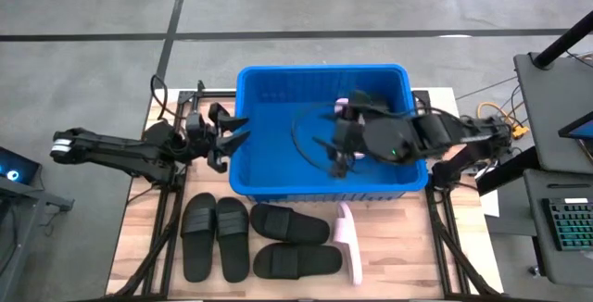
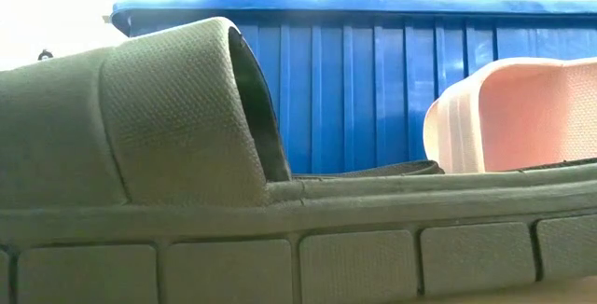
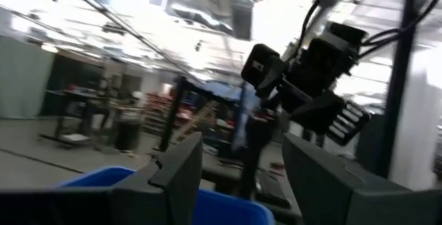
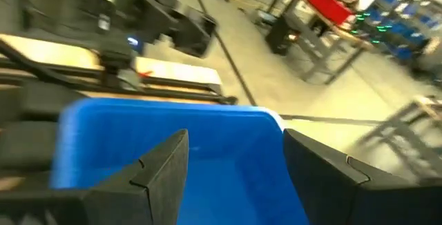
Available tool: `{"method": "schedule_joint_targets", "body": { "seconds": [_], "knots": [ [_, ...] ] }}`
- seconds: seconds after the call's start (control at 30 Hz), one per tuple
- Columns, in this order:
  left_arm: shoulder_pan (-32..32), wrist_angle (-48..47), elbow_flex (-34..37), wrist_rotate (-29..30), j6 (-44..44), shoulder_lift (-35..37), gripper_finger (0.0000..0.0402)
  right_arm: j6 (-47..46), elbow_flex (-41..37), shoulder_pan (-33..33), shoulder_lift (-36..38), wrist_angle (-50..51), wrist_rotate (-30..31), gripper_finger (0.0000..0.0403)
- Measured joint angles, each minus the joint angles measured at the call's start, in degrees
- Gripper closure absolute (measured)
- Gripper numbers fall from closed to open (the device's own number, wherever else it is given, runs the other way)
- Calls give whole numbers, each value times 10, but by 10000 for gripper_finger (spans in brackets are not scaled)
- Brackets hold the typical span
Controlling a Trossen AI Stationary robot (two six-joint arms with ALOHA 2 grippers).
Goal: Pick and place slides into bin
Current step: Put the pink slide into the blue container
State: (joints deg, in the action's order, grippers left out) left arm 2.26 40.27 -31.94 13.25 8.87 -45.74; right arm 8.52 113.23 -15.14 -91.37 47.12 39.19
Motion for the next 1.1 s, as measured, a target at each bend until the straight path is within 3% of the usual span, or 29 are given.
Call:
{"method": "schedule_joint_targets", "body": {
  "seconds": [0.27,0.4,0.57,0.7,1.1],
  "knots": [
    [0,-51,1,-60,45,9,217,-138,-1,-61,-22,6,-124,177],
    [0,-72,1,-100,65,12,217,-192,-1,-95,-40,6,-100,177],
    [0,-103,1,-129,74,15,217,-181,-1,-140,-70,8,-45,177],
    [0,-109,1,-151,75,20,217,-187,-1,-162,-91,31,-38,177],
    [0,-112,1,-153,74,18,217,-320,-1,-207,-187,188,-143,177]
  ]
}}
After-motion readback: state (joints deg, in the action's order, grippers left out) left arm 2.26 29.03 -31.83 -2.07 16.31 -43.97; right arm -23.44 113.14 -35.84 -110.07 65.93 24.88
